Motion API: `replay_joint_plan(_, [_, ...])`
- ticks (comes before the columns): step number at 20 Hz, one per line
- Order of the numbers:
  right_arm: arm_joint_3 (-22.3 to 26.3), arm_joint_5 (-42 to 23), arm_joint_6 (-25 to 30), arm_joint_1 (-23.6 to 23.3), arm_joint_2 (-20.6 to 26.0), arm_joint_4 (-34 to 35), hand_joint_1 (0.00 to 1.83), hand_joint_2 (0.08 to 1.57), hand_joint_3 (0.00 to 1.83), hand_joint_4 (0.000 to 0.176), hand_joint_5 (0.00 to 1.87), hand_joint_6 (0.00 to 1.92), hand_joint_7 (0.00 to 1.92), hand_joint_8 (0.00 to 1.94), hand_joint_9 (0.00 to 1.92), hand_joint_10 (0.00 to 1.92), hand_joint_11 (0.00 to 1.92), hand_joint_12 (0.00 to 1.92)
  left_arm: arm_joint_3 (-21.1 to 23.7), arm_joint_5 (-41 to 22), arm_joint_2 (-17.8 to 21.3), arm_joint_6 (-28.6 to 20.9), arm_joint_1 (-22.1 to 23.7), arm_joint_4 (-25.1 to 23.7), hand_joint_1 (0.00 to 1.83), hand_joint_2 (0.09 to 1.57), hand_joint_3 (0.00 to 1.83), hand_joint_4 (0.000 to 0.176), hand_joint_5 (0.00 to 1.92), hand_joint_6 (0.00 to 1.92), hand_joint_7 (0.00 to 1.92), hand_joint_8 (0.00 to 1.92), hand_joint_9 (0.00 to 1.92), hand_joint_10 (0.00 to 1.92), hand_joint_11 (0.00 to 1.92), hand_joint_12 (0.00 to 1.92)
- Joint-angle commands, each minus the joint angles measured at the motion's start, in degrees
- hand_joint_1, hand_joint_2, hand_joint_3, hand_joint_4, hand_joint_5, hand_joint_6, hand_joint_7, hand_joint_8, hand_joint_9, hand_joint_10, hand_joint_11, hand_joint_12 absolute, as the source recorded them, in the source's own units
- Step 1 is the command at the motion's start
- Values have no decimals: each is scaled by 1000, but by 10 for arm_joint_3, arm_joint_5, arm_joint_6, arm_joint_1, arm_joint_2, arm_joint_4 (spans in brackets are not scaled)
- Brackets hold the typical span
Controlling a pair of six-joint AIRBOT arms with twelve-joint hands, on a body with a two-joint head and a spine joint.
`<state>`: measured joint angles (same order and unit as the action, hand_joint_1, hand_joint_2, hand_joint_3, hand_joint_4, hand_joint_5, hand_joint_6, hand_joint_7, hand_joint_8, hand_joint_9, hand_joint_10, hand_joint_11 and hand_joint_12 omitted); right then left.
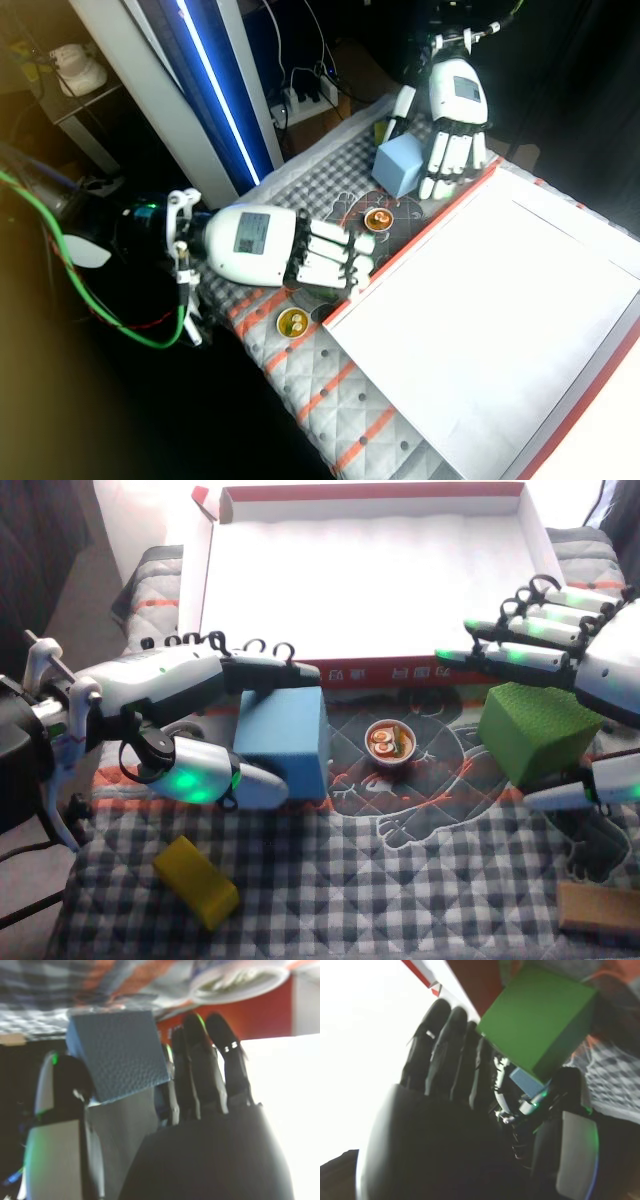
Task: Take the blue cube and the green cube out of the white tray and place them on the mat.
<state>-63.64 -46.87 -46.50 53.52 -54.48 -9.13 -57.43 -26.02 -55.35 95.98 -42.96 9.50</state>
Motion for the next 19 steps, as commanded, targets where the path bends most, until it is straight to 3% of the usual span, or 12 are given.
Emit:
replay_joint_plan(1, [2, -70, 1, -4, 5, 12, 647, 869, 0, 176, 0, 0, 0, 0, 0, 0, 0, 2, 4, -82, 4, -4, 5, -2, 694, 925, 1, 175, 216, 1, 171, 1, 255, 6, 0, 749])
replay_joint_plan(6, [24, -128, 3, -2, 34, 22, 881, 964, 8, 176, 0, 0, 0, 0, 0, 0, 0, 0, 16, -186, 36, -128, -13, -27, 572, 893, 2, 176, 65, 0, 46, 1, 49, 2, 0, 21])
replay_joint_plan(7, [29, -160, 3, 5, 40, 36, 642, 944, 0, 98, 0, 0, 0, 0, 0, 0, 0, 0, 16, -220, 47, -173, -21, -32, 616, 899, 4, 176, 51, 0, 14, 0, 9, 0, 0, 3])
replay_joint_plan(8, [32, -189, 3, 14, 43, 51, 642, 944, 0, 98, 0, 0, 0, 0, 0, 0, 0, 0, 16, -246, 55, -207, -29, -33, 616, 899, 4, 176, 51, 0, 14, 0, 9, 0, 0, 3])
replay_joint_plan(9, [34, -210, 3, 20, 44, 63, 685, 944, 0, 136, 0, 0, 0, 0, 0, 0, 0, 0, 16, -262, 59, -224, -34, -33, 623, 910, 8, 176, 27, 0, 2, 0, 1, 0, 0, 0])
replay_joint_plan(10, [38, -258, 3, 39, 44, 94, 638, 947, 0, 142, 0, 0, 0, 0, 0, 0, 5, 2, 15, -296, 64, -266, -45, -33, 577, 922, 11, 172, 4, 0, 0, 0, 19, 7, 33, 15])
replay_joint_plan(11, [41, -288, 3, 49, 44, 114, 638, 972, 10, 120, 0, 0, 0, 0, 0, 0, 36, 16, 12, -321, 65, -309, -54, -36, 570, 928, 11, 156, 0, 0, 0, 0, 3, 1, 7, 4])
replay_joint_plan(13, [41, -323, 15, 60, 44, 129, 613, 981, 11, 121, 0, 0, 0, 0, 0, 0, 51, 22, 0, -364, 63, -402, -79, -40, 520, 927, 8, 175, 0, 0, 0, 0, 0, 0, 0, 0])
replay_joint_plan(14, [40, -327, 17, 61, 44, 132, 607, 987, 12, 110, 0, 0, 6, 2, 0, 0, 48, 21, -6, -393, 61, -443, -94, -40, 609, 913, 1, 155, 0, 0, 0, 0, 0, 0, 0, 0])
replay_joint_plan(16, [40, -334, 17, 61, 44, 136, 602, 1001, 14, 111, 0, 0, 8, 3, 0, 0, 36, 16, -11, -448, 57, -484, -119, -27, 691, 889, 0, 175, 0, 0, 0, 0, 0, 0, 0, 0])
replay_joint_plan(18, [42, -355, 17, 66, 44, 141, 665, 1009, 5, 140, 18, 1, 84, 8, 76, 10, 90, 40, -7, -507, 58, -503, -130, -23, 715, 872, 0, 92, 0, 0, 0, 0, 0, 0, 0, 0])
replay_joint_plan(19, [44, -370, 18, 69, 45, 143, 600, 1022, 3, 90, 56, 4, 144, 7, 148, 12, 181, 78, -4, -541, 59, -512, -134, -21, 741, 914, 6, 9, 25, 9, 0, 0, 0, 0, 0, 0])
